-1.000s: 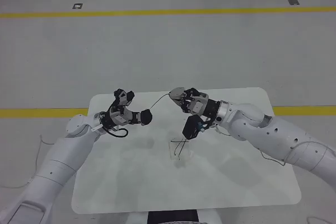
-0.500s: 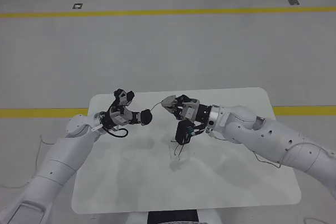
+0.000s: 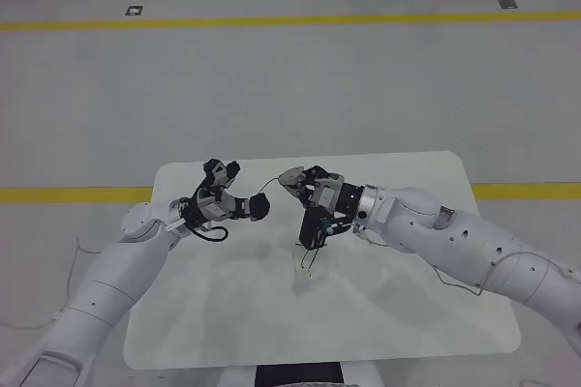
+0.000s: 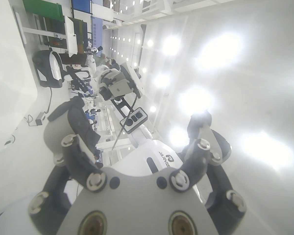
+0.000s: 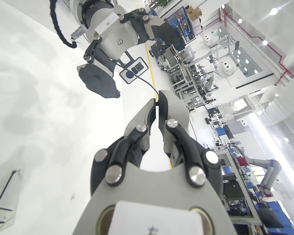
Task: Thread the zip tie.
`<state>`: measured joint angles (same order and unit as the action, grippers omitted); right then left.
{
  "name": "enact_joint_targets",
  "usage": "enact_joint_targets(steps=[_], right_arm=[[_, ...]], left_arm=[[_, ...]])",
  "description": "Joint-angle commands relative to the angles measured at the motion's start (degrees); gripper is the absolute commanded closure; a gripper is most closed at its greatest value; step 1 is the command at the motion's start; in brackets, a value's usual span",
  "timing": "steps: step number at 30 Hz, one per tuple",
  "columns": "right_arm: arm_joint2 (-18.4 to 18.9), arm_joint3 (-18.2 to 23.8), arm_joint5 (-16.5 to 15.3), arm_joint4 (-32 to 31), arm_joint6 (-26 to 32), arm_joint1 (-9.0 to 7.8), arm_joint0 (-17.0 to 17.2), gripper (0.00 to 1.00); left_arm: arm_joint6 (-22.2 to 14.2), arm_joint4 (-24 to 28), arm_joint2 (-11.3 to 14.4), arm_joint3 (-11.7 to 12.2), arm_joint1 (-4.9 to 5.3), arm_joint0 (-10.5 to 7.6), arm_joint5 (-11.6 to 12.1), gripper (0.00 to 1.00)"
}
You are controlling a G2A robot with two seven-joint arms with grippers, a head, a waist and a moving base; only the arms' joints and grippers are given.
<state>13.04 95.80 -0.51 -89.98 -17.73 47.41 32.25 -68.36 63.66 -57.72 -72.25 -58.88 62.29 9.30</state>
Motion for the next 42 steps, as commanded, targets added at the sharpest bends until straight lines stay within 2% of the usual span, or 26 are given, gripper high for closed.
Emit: enact_joint_targets(steps=[1, 4, 5, 6, 9, 13, 14, 16, 22, 31, 37, 42], right_arm=[[0.0, 0.3, -0.1, 0.0, 1.6, 0.01, -0.3, 1.0], [-1.1, 0.8, 1.0, 0.0, 4.2, -0.14, -1.5, 1.0], [-1.9, 1.2, 1.8, 0.0, 5.1, -0.26, -2.4, 1.0], [-2.7, 1.4, 2.5, 0.0, 5.8, -0.37, -3.1, 1.0], [-3.3, 2.5, 2.5, 0.0, 7.4, -0.84, -4.5, 1.0], [-3.3, 3.6, 2.0, 0.0, 7.9, -1.46, -4.7, 1.0], [-3.3, 3.9, 1.9, 0.0, 7.9, -1.59, -4.7, 1.0], [-3.3, 4.3, 1.3, 0.0, 7.9, -1.87, -4.7, 1.0], [-3.3, 5.2, 1.2, 0.0, 8.0, -2.41, -4.1, 1.0], [-3.3, 5.1, 1.5, 0.0, 7.2, -2.43, -3.1, 1.0], [-3.3, 5.1, 1.5, 0.0, 7.2, -2.43, -3.1, 1.0], [-3.3, 5.1, 1.5, 0.0, 7.2, -2.43, -3.1, 1.0]], left_arm=[[0.0, -0.1, 0.2, -0.1, -0.13, 0.04, 0.0, 0.0], [0.3, 0.1, 0.1, -0.1, -0.32, 0.17, 0.0, 0.0], [0.7, 0.2, 0.0, -0.1, -0.39, 0.28, 0.1, 0.05], [1.2, 0.3, -0.1, -0.2, -0.44, 0.41, 0.2, 0.15], [2.0, 0.5, -0.3, -0.4, -0.57, 0.77, 0.4, 0.19], [3.1, 0.8, -0.7, -0.6, -0.74, 1.22, 0.6, 0.24], [3.3, 1.0, -0.8, -0.6, -0.79, 1.32, 0.5, 0.33], [3.7, 1.0, -1.1, -0.6, -0.87, 1.36, 0.5, 0.4], [3.9, 1.1, -1.3, -1.1, -1.16, 1.53, 0.2, 0.46], [3.6, 0.7, -1.8, -1.8, -1.45, 1.87, -0.3, 0.42], [3.6, 0.4, -1.8, -3.0, -1.67, 2.21, -1.1, 0.51], [3.8, -0.1, -1.3, -4.0, -1.93, 2.75, -1.7, 0.51]])
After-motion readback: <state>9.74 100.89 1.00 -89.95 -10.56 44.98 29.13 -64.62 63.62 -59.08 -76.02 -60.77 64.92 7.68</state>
